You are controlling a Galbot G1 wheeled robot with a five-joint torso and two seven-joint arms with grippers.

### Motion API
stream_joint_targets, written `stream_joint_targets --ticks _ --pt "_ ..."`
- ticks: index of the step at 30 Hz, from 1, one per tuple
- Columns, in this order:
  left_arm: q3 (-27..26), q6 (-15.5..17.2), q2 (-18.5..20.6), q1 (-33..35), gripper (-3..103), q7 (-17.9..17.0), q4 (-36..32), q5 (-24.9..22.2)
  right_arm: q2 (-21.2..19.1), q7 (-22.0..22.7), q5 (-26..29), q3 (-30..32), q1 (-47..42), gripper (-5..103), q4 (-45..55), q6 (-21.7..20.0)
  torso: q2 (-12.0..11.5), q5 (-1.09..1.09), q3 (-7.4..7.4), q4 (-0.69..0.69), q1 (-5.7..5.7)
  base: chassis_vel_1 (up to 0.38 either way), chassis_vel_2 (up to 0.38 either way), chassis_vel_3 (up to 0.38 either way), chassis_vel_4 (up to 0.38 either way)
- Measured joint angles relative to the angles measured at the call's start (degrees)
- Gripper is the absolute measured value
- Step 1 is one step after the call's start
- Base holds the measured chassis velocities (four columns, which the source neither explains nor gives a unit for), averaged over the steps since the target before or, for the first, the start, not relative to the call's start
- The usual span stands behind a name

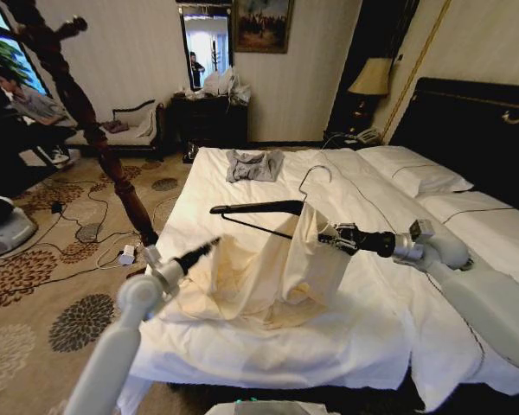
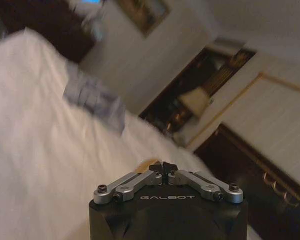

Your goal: Pick up the clothes from the bed and hang them on the clothes hanger.

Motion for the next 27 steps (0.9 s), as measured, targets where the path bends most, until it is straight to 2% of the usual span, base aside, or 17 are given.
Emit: stream_joint_targets --ticks 2,6,11,14,19,20,22,23,27 --pt "-0.57 -0.08 0.48 -0.90 0 -0.10 -0.20 -0.55 0.11 -0.03 -0.37 -0.24 0.00 19 0.04 -0.14 0.00 0.00 0.00 0.00 0.00 0.000 0.000 0.000 0.000" --pt "-1.59 -0.56 3.16 -7.90 0 -0.57 -2.39 -5.41 1.64 -0.17 -3.00 -2.53 0.26 19 0.43 -1.48 0.00 0.00 0.00 0.01 0.00 0.000 0.000 0.000 0.000" --pt "1.75 -0.59 5.02 -14.15 0 -0.30 -7.61 -9.32 3.54 0.31 -5.48 -5.20 0.68 19 1.06 -3.06 0.00 0.02 0.00 -0.01 0.00 0.000 0.000 0.000 0.000" --pt "4.27 0.06 5.94 -15.08 0 0.41 -11.25 -10.33 4.55 1.27 -6.43 -6.74 0.95 19 1.10 -3.27 0.00 0.02 0.00 -0.01 0.00 0.000 0.000 0.000 0.000" --pt "8.51 1.81 8.83 -10.89 0 2.61 -17.67 -9.82 6.09 4.13 -6.89 -8.20 1.40 19 0.57 -2.56 0.00 0.02 0.00 -0.01 0.00 0.000 0.000 0.000 0.000" --pt "9.02 2.38 10.05 -8.05 0 3.38 -19.50 -9.18 6.46 5.04 -6.89 -8.31 1.72 19 0.19 -2.29 0.00 0.02 0.00 -0.01 0.00 0.000 0.000 0.000 0.000" --pt "8.90 3.04 12.03 -2.53 0 4.64 -22.21 -7.90 6.85 5.95 -6.53 -8.26 2.81 19 -0.99 -2.06 0.00 0.01 0.00 0.02 -0.01 0.000 0.000 0.000 0.000" --pt "8.90 3.04 12.03 -2.53 0 4.64 -22.21 -7.90 6.85 5.95 -6.53 -8.26 2.81 19 -0.99 -2.06 0.00 0.01 0.00 0.02 -0.01 0.000 0.000 0.000 0.000" --pt "7.05 3.23 13.86 6.46 0 7.22 -25.47 -3.28 6.19 6.28 -5.08 -7.64 4.18 19 -2.84 -1.44 0.00 0.01 -0.01 0.02 -0.01 0.000 0.000 0.000 0.000"
